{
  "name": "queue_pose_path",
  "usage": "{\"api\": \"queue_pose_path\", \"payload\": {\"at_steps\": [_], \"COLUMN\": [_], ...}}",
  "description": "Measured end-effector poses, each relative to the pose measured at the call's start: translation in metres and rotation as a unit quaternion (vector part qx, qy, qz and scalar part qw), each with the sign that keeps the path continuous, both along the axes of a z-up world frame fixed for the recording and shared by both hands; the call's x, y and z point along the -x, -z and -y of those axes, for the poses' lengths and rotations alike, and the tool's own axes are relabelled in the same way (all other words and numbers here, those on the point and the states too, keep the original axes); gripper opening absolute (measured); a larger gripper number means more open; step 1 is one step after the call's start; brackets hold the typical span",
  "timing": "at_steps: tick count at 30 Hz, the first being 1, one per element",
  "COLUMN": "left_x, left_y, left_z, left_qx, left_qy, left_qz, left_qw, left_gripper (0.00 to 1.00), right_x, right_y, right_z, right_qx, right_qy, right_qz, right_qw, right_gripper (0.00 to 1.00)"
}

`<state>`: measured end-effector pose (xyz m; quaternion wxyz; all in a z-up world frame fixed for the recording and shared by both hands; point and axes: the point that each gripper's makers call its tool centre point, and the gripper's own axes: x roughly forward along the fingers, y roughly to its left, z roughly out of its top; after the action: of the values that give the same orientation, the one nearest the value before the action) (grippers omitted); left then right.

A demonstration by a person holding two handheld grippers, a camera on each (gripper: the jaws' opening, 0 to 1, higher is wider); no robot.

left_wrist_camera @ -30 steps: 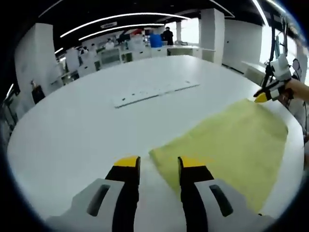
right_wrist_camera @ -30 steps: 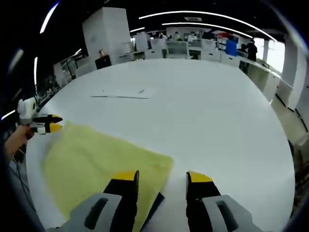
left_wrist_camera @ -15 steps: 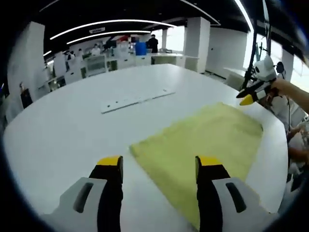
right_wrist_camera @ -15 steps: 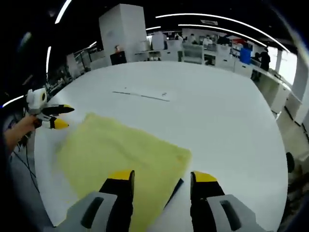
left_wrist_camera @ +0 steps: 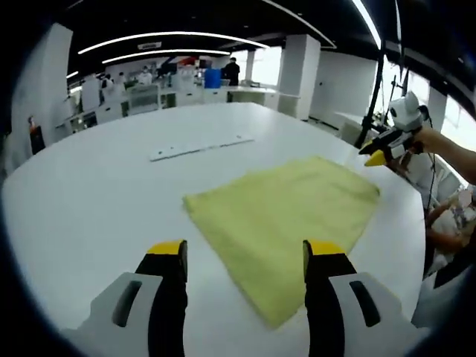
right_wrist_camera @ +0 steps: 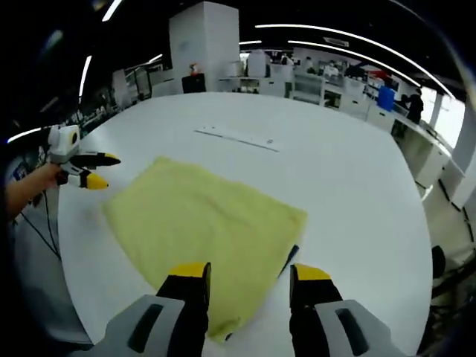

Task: Fold the garment on the visible template until the final outline fits inside the template.

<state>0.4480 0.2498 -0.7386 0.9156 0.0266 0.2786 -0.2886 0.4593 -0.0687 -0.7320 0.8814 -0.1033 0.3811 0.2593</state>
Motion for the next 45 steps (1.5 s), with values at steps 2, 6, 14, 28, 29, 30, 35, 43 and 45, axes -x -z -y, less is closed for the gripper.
{"api": "queue_pose_path", "payload": {"at_steps": [2, 6, 14, 28, 29, 30, 35, 43, 45], "left_x": [0.007, 0.017, 0.033, 0.052, 0.052, 0.052, 0.053, 0.055, 0.056], "left_y": [0.001, 0.006, 0.021, 0.043, 0.043, 0.044, 0.045, 0.051, 0.053], "left_z": [0.002, 0.002, 0.000, -0.003, -0.003, -0.004, -0.004, -0.003, -0.004], "left_qx": [0.002, 0.001, -0.004, -0.015, -0.016, -0.015, -0.005, 0.000, 0.000], "left_qy": [0.004, 0.008, 0.005, -0.007, -0.008, -0.010, -0.019, -0.022, -0.022], "left_qz": [0.000, -0.008, -0.024, -0.046, -0.047, -0.047, -0.047, -0.056, -0.058], "left_qw": [1.0000, 0.9999, 0.9997, 0.9988, 0.9987, 0.9987, 0.9987, 0.9982, 0.9980], "left_gripper": [0.59, 0.58, 0.50, 0.30, 0.28, 0.26, 0.23, 0.18, 0.17], "right_x": [0.008, 0.020, 0.046, 0.067, 0.069, 0.070, 0.073, 0.076, 0.075], "right_y": [0.001, 0.006, 0.019, 0.036, 0.038, 0.039, 0.046, 0.052, 0.052], "right_z": [-0.001, -0.001, 0.002, 0.010, 0.010, 0.010, 0.012, 0.010, 0.010], "right_qx": [-0.002, 0.001, 0.010, 0.016, 0.015, 0.014, 0.006, -0.002, 0.000], "right_qy": [0.005, 0.009, 0.031, 0.096, 0.102, 0.106, 0.131, 0.152, 0.158], "right_qz": [0.000, -0.003, -0.013, -0.017, -0.019, -0.020, -0.023, -0.030, -0.028], "right_qw": [1.0000, 1.0000, 0.9994, 0.9951, 0.9944, 0.9940, 0.9911, 0.9879, 0.9870], "right_gripper": [0.37, 0.34, 0.30, 0.20, 0.19, 0.19, 0.15, 0.13, 0.12]}}
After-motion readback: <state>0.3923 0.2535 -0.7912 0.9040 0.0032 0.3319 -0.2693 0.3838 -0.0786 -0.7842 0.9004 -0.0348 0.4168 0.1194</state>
